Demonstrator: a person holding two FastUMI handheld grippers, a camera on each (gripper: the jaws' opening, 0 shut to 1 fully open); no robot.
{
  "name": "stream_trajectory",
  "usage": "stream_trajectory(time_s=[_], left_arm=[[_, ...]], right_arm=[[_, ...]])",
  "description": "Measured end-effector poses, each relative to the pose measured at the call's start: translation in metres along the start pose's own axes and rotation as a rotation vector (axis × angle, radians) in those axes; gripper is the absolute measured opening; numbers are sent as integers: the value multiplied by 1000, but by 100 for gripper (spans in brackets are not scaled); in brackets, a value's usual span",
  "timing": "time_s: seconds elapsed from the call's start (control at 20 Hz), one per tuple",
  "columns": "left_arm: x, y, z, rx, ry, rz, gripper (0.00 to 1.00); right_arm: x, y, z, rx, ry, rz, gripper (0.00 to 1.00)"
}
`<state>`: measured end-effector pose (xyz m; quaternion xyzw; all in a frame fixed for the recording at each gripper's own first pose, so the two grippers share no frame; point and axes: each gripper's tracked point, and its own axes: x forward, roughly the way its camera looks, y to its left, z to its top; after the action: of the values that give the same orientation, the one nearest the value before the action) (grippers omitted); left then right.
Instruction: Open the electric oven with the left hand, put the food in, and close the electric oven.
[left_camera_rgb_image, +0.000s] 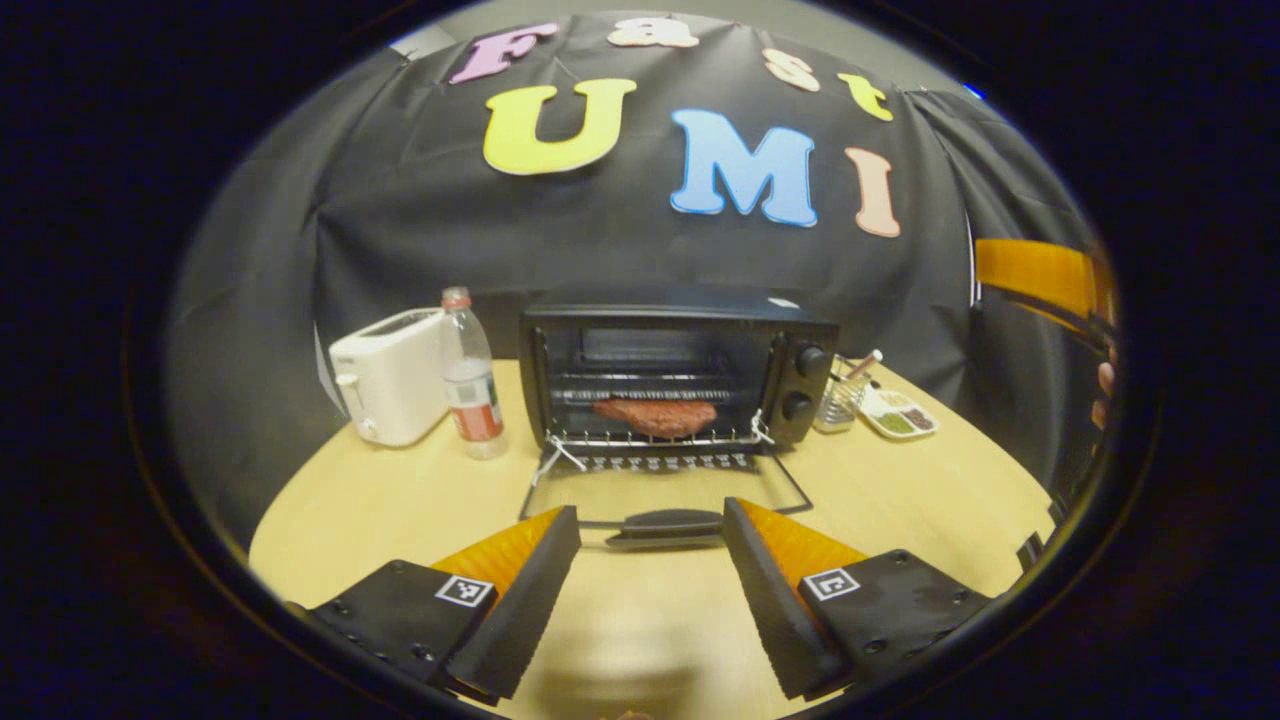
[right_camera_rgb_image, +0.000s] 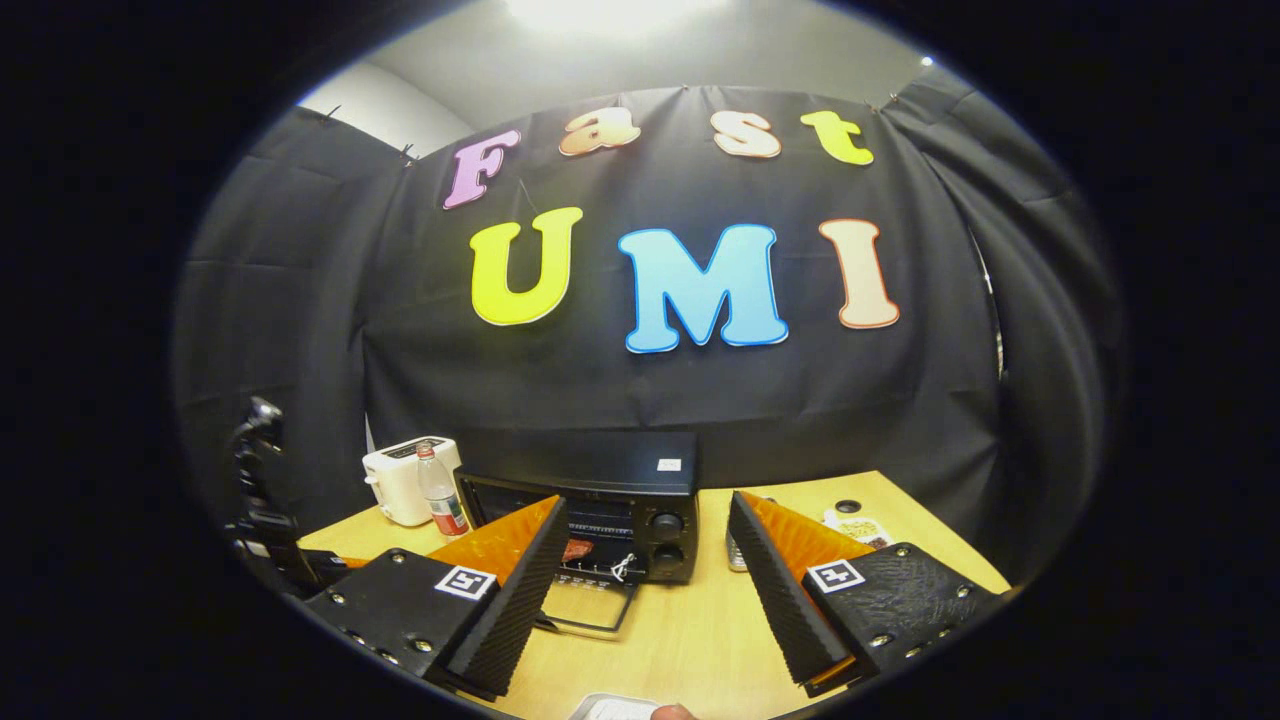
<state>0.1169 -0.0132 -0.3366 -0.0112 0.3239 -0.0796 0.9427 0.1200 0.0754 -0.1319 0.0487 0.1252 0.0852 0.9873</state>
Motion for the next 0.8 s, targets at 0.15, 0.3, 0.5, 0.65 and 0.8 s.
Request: stream_trajectory(time_s=[0.15, 0.3, 0.5, 0.65, 0.8], left_arm=[[24, -11, -28, 1, 97, -20, 100], [40, -12, -49, 20, 184, -16, 97], [58, -11, -69, 41, 276, -3, 92], [71, -6, -79, 41, 318, 22, 97], [80, -3, -87, 56, 342, 46, 98]], right_arm=[[-16, -6, 9, -4, -2, -14, 98], [-24, -17, 16, -13, -14, -48, 98], [-30, -32, 17, -12, -1, -98, 98], [-38, -46, 21, -18, -4, -141, 98], [-46, -58, 19, -20, 11, -181, 98]])
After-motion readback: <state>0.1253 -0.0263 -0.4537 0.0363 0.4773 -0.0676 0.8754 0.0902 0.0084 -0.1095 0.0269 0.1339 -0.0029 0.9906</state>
